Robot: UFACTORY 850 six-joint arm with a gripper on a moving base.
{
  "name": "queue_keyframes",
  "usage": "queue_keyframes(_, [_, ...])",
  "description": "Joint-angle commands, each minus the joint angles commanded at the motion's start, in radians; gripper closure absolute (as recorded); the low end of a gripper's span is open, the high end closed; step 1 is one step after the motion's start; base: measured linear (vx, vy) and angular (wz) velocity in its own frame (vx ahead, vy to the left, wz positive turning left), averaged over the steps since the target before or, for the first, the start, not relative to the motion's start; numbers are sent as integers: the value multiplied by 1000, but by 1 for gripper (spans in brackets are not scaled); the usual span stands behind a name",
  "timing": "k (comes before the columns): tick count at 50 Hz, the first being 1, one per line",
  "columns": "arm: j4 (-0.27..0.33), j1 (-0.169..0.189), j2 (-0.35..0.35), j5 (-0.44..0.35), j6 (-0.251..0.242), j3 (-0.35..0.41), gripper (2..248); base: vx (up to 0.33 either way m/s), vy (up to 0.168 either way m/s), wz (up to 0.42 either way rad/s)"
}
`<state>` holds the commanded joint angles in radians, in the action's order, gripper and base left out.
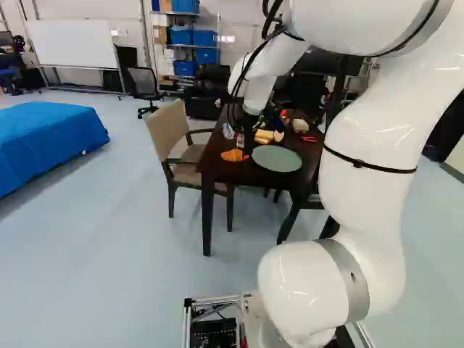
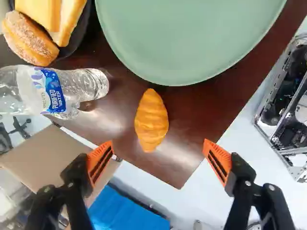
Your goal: Move the croissant to the empty plate
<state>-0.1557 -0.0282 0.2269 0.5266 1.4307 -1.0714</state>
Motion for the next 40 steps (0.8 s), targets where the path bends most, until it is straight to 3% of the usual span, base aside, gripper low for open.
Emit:
queue_keyframes(18, [0,0,0,0,190,0,3,0,0,0])
queue_keyframes(40, [0,0,2,0,190,-3,3,0,0,0])
